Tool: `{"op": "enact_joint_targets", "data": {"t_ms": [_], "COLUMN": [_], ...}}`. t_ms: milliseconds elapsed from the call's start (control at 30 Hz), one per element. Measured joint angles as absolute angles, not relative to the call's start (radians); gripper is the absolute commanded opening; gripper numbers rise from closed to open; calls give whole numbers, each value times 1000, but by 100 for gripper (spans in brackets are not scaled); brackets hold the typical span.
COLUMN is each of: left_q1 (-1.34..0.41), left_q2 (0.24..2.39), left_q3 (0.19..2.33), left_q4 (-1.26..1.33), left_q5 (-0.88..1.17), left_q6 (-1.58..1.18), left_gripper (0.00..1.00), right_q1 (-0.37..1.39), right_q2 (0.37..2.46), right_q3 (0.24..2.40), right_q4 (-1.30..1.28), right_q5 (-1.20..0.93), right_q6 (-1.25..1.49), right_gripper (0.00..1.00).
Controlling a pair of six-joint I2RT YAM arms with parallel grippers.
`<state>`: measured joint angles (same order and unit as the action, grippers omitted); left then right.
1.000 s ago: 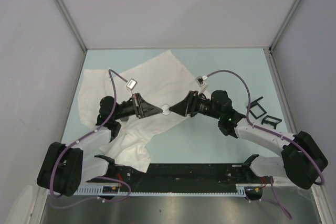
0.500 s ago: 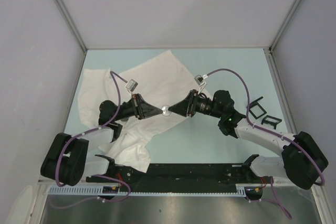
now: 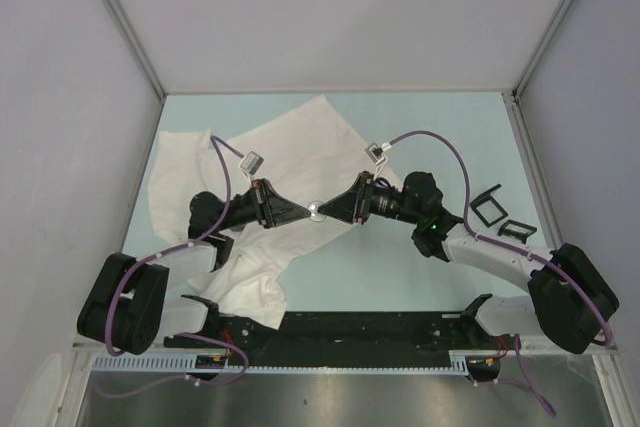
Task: Remove the brooch from the garment
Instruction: Close the brooch.
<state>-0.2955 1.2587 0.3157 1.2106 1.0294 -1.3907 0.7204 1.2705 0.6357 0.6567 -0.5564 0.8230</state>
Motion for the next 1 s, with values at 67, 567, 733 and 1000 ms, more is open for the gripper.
{"op": "enact_joint_targets", "data": {"t_ms": [67, 567, 733, 1000], "left_q1": [-297, -303, -304, -301], "left_q2": [1259, 1254, 1248, 1241], "left_q3": [316, 316, 316, 316], "left_q4": [1211, 1209, 1196, 1168], "left_q5": [1029, 1033, 1034, 1030], "left_q6": [-1391, -1397, -1396, -1395], "left_gripper": [0, 0, 0, 0], "right_q1": [720, 741, 756, 778], "right_q2": [1280, 1288, 1288, 1277], "right_q3": [636, 636, 646, 669], "right_q4": [669, 661, 634, 569], "right_q5": [-559, -549, -526, -466], "right_q6": [828, 812, 785, 743], "right_gripper": [36, 22, 20, 15]}}
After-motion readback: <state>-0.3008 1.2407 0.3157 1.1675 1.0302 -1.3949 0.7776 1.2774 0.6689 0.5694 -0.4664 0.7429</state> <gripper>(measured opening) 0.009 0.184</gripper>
